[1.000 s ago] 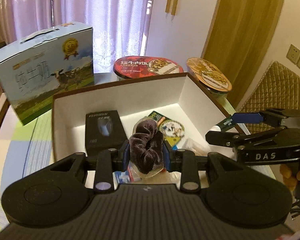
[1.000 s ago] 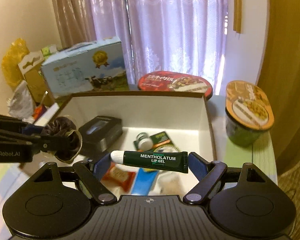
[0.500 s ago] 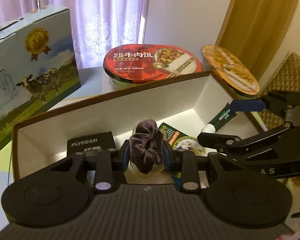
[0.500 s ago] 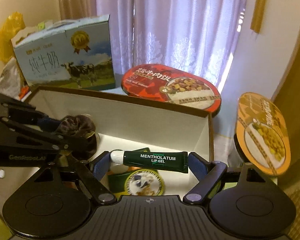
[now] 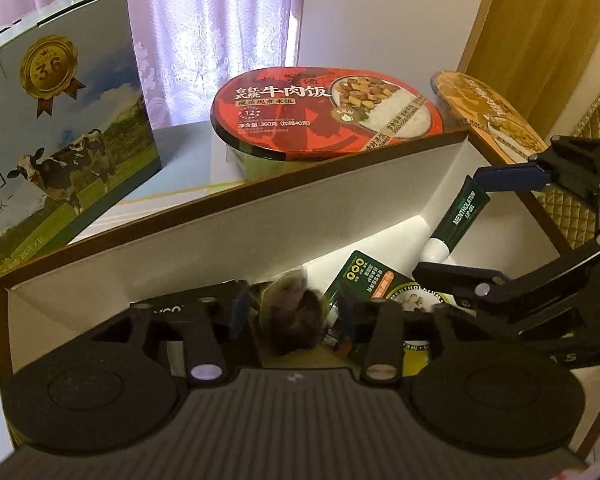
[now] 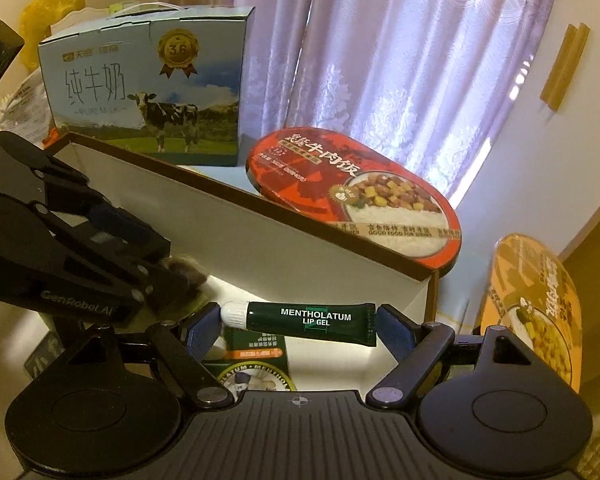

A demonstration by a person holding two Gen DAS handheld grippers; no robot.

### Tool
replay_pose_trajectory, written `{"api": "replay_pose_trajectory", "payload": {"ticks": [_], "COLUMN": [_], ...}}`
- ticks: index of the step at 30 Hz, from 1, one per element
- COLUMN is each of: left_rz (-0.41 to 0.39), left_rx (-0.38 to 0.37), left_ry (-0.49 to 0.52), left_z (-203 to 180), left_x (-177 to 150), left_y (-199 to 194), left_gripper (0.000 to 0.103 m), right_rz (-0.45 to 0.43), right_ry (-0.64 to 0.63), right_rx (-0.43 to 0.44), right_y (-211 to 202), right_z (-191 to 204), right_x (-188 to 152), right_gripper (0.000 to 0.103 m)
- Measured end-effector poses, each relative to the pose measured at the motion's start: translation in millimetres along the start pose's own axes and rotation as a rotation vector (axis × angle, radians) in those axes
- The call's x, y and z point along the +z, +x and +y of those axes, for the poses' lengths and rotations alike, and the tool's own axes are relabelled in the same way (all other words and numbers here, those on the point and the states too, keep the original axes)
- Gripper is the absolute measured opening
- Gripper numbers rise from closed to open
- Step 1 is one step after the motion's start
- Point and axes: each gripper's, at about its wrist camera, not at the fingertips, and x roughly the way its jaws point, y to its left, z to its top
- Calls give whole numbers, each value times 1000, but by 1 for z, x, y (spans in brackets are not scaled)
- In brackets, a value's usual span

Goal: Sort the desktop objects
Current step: 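Open both tools to release the scrunchie and lip gel in the box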

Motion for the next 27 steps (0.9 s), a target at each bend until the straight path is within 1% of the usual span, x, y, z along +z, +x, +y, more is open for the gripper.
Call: {"api": "replay_pose_trajectory", "payload": {"ticks": [1, 5, 7, 10, 12, 13, 14, 15, 16, 17, 19, 25, 26, 27], "left_rz": [-5, -11, -16, -17, -12, -11, -13, -14, -16, -18, -20, -35, -39, -44], "left_rx": [12, 27, 39, 52, 51, 50, 51, 54, 59, 64, 65, 64, 66, 73], "left_ry": [-7, 12, 20, 10, -4, -9, -11, -11, -11, -11, -19, -33, -33, -32], "left_z": [1, 2, 3, 7, 10, 11, 12, 13, 13, 14, 15, 19, 19, 19], "left_x": [1, 4, 4, 4, 4, 4, 3, 2, 1, -1, -4, -18, -20, -22], "left_y": [0, -3, -7, -11, -14, -16, -18, -21, -24, -26, -31, -51, -55, -58], "left_gripper": [60, 62, 64, 66, 68, 68, 69, 71, 74, 76, 76, 77, 77, 80], "right_rz": [1, 3, 3, -28, -44, -52, -58, -71, -80, -85, -84, -73, -68, -65], "right_ry": [0, -13, -32, -69, -83, -84, -84, -84, -84, -80, -66, -14, 3, 24], "right_rx": [1, 8, -2, -37, -44, -48, -52, -52, -48, -46, -42, 21, 27, 36], "right_y": [0, 2, 4, 5, 5, 4, 3, 1, -1, -3, -8, -30, -34, -38], "right_z": [-1, -2, 0, 3, 4, 5, 5, 5, 5, 5, 5, 10, 11, 12], "right_x": [0, 0, -1, -2, -3, -3, -3, -4, -4, -4, -4, -12, -14, -17], "right_gripper": [81, 81, 81, 81, 82, 86, 93, 95, 96, 96, 97, 99, 101, 101]}}
